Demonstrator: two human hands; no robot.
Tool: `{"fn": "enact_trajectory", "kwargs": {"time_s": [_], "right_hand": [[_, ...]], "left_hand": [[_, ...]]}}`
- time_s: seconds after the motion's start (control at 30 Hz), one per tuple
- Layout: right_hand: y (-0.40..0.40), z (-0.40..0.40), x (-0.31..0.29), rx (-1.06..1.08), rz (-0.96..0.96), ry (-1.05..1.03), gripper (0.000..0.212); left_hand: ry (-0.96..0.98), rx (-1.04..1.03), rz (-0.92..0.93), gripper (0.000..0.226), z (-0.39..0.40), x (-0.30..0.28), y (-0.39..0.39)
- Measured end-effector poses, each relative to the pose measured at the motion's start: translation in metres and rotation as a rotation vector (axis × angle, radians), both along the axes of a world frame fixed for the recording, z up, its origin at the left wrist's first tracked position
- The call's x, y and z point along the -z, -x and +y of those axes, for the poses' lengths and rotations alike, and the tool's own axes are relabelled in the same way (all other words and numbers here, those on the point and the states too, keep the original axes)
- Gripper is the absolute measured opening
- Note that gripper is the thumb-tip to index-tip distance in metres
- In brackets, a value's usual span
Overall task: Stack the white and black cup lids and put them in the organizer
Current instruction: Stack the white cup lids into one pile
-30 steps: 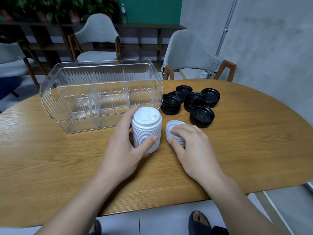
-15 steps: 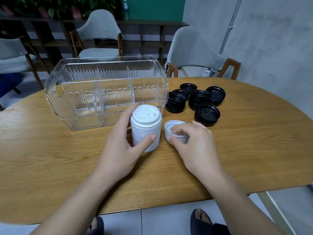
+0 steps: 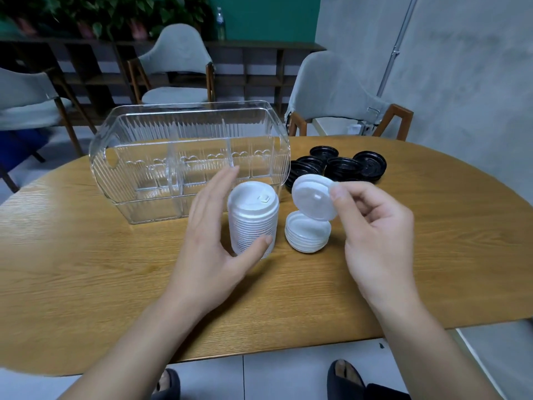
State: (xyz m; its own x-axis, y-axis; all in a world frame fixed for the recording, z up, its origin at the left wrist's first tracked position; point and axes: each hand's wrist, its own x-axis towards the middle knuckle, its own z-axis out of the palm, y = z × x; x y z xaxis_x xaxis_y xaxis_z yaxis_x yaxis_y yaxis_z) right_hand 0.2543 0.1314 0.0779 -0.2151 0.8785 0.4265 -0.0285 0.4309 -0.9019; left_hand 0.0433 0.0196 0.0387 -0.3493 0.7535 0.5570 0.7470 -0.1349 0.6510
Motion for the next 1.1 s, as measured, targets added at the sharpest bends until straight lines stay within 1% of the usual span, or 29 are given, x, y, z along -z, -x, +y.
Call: {"fn": "enact_trajectory", "kwargs": {"time_s": [0.1,0.2,0.3,0.43,0.57,0.63,0.7,0.77,0.83,0.9,0.93,1.0,1.1], "right_hand": [[0.005,-0.005,-0.003,-0.096,0.118,0.136,0.021],[0.014,-0.012,-0.005,-0.22,0.204,0.268,0.024],[0.021,-0.021,-0.008,-0.316,0.289,0.395,0.028],[0.029,-0.032,-0.011,-0.435,0.375,0.554,0.039],[0.034,-0.041,-0.011,-0.497,0.395,0.623,0.042],[0.035,-0.04,-0.011,-0.488,0.378,0.594,0.039],[0.033,-0.036,-0.013,-0.434,0.312,0.476,0.039],[0.028,-0.029,-0.014,-0.4,0.231,0.307,0.051],[0.023,-0.023,-0.013,-0.444,0.15,0.163,0.073],[0.019,-0.02,-0.011,-0.508,0.045,0.061,0.084],[0.019,-0.02,-0.01,-0.532,0.001,0.035,0.085],[0.018,-0.021,-0.009,-0.555,-0.047,0.031,0.079],[0.02,-0.024,-0.011,-0.512,-0.088,0.02,0.074]], "left_hand": [[-0.107,0.038,0.165,0.098,-0.002,-0.008,-0.005],[-0.145,0.065,0.213,0.098,-0.002,-0.007,-0.009],[-0.201,0.081,0.196,0.099,-0.002,-0.006,-0.014],[-0.271,0.104,0.111,0.094,0.0,-0.006,-0.017],[-0.266,0.101,0.066,0.085,-0.001,-0.009,-0.014],[-0.23,0.083,0.068,0.082,-0.003,-0.013,-0.012],[-0.179,0.081,0.08,0.082,-0.005,-0.017,-0.009],[-0.137,0.106,0.102,0.084,-0.008,-0.02,-0.005],[-0.104,0.146,0.132,0.083,-0.01,-0.022,-0.001],[-0.068,0.197,0.175,0.085,-0.012,-0.023,0.003],[-0.054,0.222,0.203,0.086,-0.013,-0.022,0.005],[-0.042,0.261,0.219,0.09,-0.016,-0.02,0.009],[-0.038,0.292,0.147,0.097,-0.018,-0.016,0.013]]}}
